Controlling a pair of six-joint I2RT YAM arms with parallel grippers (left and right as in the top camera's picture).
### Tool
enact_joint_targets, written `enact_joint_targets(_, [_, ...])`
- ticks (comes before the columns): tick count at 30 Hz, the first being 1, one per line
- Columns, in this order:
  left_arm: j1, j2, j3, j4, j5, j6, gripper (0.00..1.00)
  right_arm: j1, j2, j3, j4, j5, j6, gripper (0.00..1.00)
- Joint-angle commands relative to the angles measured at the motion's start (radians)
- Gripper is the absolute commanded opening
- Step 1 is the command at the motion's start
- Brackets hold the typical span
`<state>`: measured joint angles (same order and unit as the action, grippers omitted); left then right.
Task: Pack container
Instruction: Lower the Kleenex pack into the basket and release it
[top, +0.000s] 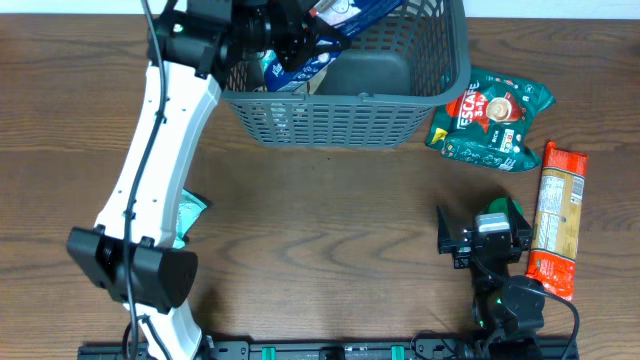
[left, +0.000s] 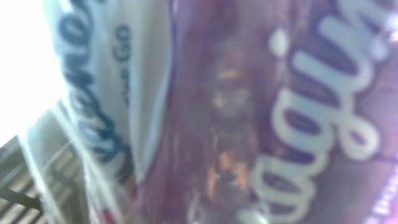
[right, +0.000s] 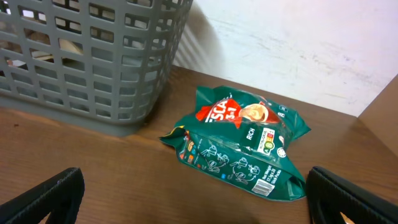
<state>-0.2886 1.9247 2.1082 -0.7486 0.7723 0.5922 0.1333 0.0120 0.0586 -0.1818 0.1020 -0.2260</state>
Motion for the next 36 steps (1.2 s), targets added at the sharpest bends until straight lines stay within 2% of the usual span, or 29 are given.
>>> enact_joint_targets(1, [0.006,0.030,0.031,-0.024,-0.047,0.056,0.06,-0.003,-0.006,-0.004,0.000,-0.001,0.016,0.99])
enact_joint_targets(8, [0.006,0.070,0.031,-0.111,-0.206,0.150,0.06,-0.003,-0.006,-0.004,0.000,-0.001,0.016,0.99])
enact_joint_targets(18, [0.006,0.124,0.029,-0.212,-0.209,0.224,0.06,-0.003,-0.006,-0.004,0.000,-0.001,0.016,0.99])
enact_joint_targets(30, [-0.010,0.163,0.029,-0.237,-0.209,0.226,0.07,-0.003,-0.006,-0.004,0.000,-0.001,0.016,0.99])
enact_joint_targets(31, [-0.011,0.163,0.029,-0.237,-0.209,0.225,0.23,-0.003,-0.006,-0.004,0.000,-0.001,0.016,0.99])
enact_joint_targets(32, [-0.011,0.163,0.029,-0.237,-0.209,0.222,0.50,-0.003,-0.006,-0.004,0.000,-0.001,0.016,0.99])
enact_joint_targets(33, [-0.011,0.163,0.029,-0.237,-0.209,0.218,0.70,-0.003,-0.006,-0.004,0.000,-0.001,0.016,0.99])
enact_joint_targets(36, [-0.011,0.163,0.029,-0.237,-0.209,0.218,0.99,-0.003,-0.006,-0.004,0.000,-0.001,0.016,0.99])
